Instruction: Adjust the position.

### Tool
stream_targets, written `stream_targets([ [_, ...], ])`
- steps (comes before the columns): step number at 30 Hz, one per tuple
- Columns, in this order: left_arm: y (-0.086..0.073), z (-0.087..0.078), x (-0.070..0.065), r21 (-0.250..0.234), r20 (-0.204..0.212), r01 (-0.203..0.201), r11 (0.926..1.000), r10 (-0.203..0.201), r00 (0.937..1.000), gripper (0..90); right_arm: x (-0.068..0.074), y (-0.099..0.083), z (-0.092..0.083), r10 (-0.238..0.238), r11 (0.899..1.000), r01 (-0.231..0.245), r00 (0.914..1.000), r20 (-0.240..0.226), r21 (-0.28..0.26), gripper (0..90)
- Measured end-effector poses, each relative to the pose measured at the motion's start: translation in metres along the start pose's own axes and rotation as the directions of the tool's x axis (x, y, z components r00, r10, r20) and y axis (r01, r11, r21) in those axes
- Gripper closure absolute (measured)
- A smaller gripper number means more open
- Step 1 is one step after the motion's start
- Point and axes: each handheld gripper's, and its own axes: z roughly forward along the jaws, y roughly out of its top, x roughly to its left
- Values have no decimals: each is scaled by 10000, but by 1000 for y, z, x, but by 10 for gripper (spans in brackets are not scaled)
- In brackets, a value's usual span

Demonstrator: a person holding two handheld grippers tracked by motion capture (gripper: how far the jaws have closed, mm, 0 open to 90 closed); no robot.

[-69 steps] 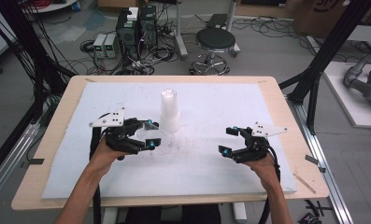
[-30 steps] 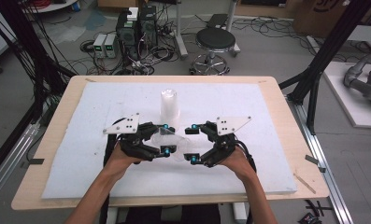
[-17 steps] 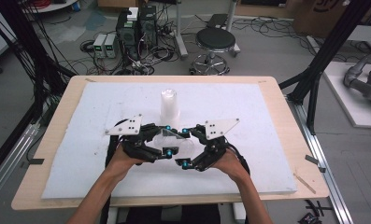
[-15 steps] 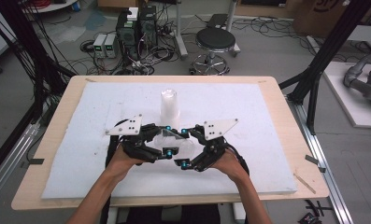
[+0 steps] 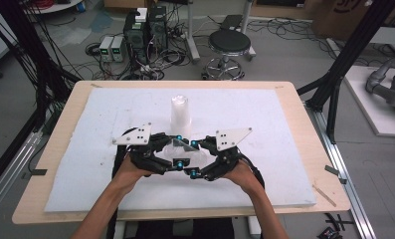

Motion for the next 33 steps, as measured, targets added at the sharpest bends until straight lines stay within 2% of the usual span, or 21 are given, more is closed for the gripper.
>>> stream_targets([
  [4,0,0,0,38,20,1,10000,-1,10000,382,0,0,0,-13,10000,13,10000,36,16,331],
  [5,0,0,0,38,13,28,10000,-28,10000,357,0,0,-1,6,10000,-6,10000,38,32,331],
  [6,0,1,0,90,-79,66,9999,-66,9999,303,0,0,-1,-4,10000,4,10000,26,64,333],
  [8,1,2,2,301,-345,364,9989,-353,9988,92,0,0,-1,12,10000,-12,10000,29,53,336],
  [9,2,2,2,293,-360,483,9984,-473,9982,36,0,0,-1,-37,10000,37,10000,42,65,337],
  [11,3,-1,2,221,-538,309,9993,-297,9981,17,0,0,-2,2,9999,-3,10000,47,155,338],
  [14,5,-4,1,450,-461,110,9989,-89,9989,17,-1,-1,-2,32,9997,-34,9999,109,260,338],
  [16,6,-5,0,684,-589,61,9976,-20,9983,17,-2,-1,-2,34,9995,-38,9999,146,317,338],
  [17,7,-6,0,911,-658,30,9958,30,9978,17,-2,-1,-2,67,9992,-75,9998,204,391,338],
  [19,10,-8,-1,1618,-808,-70,9868,203,9965,17,-2,0,-3,140,9973,-158,9996,242,723,340],
  [21,15,-9,-2,2448,-984,-197,9694,451,9941,17,-2,3,-5,80,9933,-111,9996,273,1154,340],
  [22,18,-11,-3,2931,-914,-214,9559,503,9945,17,-2,5,-6,69,9912,-105,9996,279,1321,340],
  [25,23,-14,-3,3959,-697,-192,9181,509,9963,27,-1,11,-9,40,9798,-80,9998,207,1996,340],
  [26,24,-14,-2,4341,-632,-107,9008,423,9971,27,-1,12,-8,97,9727,-129,9998,149,2316,341],
  [27,24,-13,-1,4909,-606,6,8712,335,9976,27,-1,14,-8,165,9651,-176,9998,64,2613,342],
  [28,24,-12,0,5245,-595,46,8514,313,9977,27,-2,17,-6,226,9518,-242,9997,87,3058,342],
  [29,24,-10,0,5731,-564,46,8195,339,9978,27,-2,18,-5,249,9418,-274,9996,115,3352,342],
  [32,21,-4,1,6832,-510,90,7301,355,9981,27,-3,23,0,284,8949,-345,9994,202,4448,342],
  [33,21,-2,1,7074,-501,140,7067,304,9983,27,-4,24,2,316,8787,-393,9992,242,4758,342],
])
